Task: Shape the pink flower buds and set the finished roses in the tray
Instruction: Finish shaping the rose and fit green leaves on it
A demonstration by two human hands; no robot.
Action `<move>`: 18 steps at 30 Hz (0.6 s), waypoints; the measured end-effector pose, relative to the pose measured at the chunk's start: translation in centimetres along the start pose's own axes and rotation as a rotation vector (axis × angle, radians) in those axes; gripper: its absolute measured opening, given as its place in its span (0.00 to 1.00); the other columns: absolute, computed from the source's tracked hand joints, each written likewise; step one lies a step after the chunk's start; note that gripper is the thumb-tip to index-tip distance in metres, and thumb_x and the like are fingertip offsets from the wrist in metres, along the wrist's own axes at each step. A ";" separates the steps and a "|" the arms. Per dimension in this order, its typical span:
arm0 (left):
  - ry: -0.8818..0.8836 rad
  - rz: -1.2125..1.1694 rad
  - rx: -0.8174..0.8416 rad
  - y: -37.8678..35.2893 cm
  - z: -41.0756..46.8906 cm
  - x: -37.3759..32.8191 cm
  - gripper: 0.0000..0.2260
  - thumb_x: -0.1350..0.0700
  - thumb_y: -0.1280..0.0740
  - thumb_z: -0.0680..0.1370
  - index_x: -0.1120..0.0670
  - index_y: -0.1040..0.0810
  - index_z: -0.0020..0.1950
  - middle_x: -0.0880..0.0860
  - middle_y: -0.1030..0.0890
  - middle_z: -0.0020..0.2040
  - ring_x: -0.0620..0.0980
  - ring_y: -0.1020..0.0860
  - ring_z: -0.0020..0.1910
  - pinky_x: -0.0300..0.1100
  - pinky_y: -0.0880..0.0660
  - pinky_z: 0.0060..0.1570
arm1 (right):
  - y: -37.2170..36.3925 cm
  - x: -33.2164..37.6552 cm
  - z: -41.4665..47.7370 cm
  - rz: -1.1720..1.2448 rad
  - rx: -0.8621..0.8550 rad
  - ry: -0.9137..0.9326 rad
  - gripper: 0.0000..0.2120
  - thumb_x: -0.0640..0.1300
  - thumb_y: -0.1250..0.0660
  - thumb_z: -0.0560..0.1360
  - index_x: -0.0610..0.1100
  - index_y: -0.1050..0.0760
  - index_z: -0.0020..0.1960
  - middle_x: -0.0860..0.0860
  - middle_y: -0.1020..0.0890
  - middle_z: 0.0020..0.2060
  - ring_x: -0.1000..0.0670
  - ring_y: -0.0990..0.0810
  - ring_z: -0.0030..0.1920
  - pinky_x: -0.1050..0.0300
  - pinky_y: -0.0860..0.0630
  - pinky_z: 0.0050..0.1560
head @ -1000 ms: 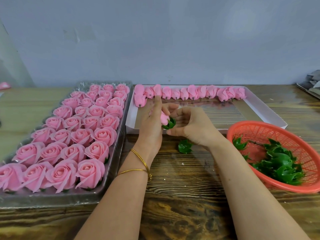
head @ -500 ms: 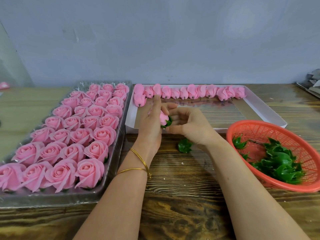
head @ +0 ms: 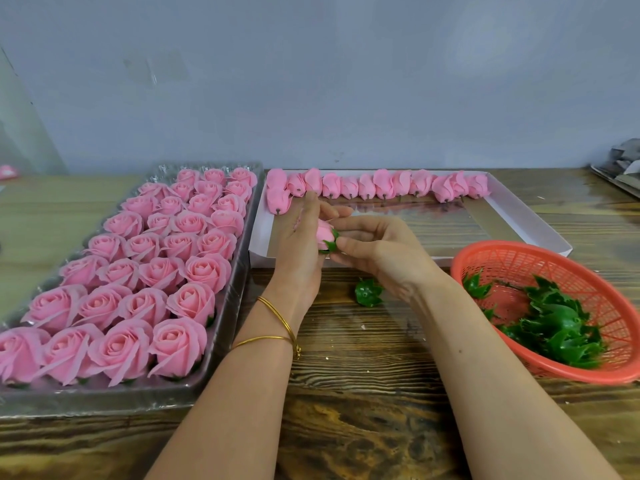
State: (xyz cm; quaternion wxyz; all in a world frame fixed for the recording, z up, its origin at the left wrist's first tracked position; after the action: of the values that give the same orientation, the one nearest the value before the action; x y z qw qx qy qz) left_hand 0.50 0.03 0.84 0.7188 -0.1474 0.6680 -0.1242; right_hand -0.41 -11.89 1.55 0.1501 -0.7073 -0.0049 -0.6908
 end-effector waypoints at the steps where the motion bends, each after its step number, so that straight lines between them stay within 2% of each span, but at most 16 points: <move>1: -0.009 0.013 0.002 -0.1 0.0 0.0 0.19 0.46 0.43 0.82 0.54 0.21 0.41 0.57 0.16 0.50 0.57 0.17 0.51 0.59 0.22 0.53 | 0.0 0.0 0.1 0.009 0.002 0.006 0.10 0.25 0.34 0.74 0.35 0.21 0.51 0.44 0.15 0.41 0.49 0.16 0.42 0.56 0.17 0.49; 3: -0.015 0.037 0.004 -0.1 -0.1 0.0 0.19 0.45 0.44 0.83 0.54 0.19 0.45 0.56 0.15 0.50 0.55 0.17 0.50 0.54 0.22 0.52 | 0.0 -0.1 0.2 -0.001 -0.006 0.027 0.11 0.25 0.33 0.72 0.36 0.21 0.50 0.44 0.15 0.41 0.49 0.16 0.42 0.56 0.17 0.49; 6: -0.012 0.066 0.005 -0.1 -0.1 0.2 0.21 0.44 0.43 0.82 0.52 0.17 0.41 0.56 0.15 0.48 0.54 0.18 0.50 0.51 0.23 0.54 | 0.1 -0.2 0.2 -0.052 -0.035 0.058 0.12 0.25 0.30 0.69 0.38 0.21 0.48 0.47 0.15 0.38 0.50 0.16 0.41 0.55 0.17 0.49; 11: 0.019 0.068 -0.019 0.0 0.1 0.3 0.24 0.42 0.41 0.81 0.49 0.22 0.28 0.55 0.15 0.47 0.57 0.20 0.56 0.60 0.28 0.64 | 0.1 -0.3 0.4 -0.128 -0.077 0.142 0.15 0.25 0.26 0.65 0.41 0.23 0.42 0.49 0.15 0.38 0.53 0.16 0.38 0.60 0.19 0.44; 15: 0.021 0.029 -0.025 -0.1 0.0 0.1 0.25 0.43 0.41 0.81 0.50 0.26 0.26 0.54 0.16 0.46 0.57 0.19 0.54 0.62 0.27 0.62 | 0.3 -0.3 0.3 -0.134 -0.060 0.093 0.13 0.27 0.26 0.66 0.40 0.22 0.44 0.48 0.15 0.38 0.51 0.16 0.40 0.58 0.18 0.46; 18: 0.033 -0.013 -0.028 -0.1 -0.1 -0.1 0.24 0.44 0.41 0.81 0.51 0.28 0.26 0.55 0.17 0.45 0.57 0.18 0.51 0.62 0.26 0.60 | 0.2 -0.2 0.2 -0.046 0.013 0.020 0.09 0.27 0.30 0.71 0.37 0.22 0.47 0.48 0.15 0.37 0.50 0.16 0.41 0.55 0.17 0.50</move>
State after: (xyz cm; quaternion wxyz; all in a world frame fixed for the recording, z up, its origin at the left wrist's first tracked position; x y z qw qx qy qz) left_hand 0.44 -0.02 0.98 0.7048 -0.1599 0.6803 -0.1218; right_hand -0.15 -11.99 1.30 0.1390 -0.6988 -0.0242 -0.7012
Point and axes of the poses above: each hand's wrist, its own z-axis towards the middle knuckle, its own y-axis out of the back of the hand, x = y × z, the point moved 1 cm from there along z, towards the middle knuckle
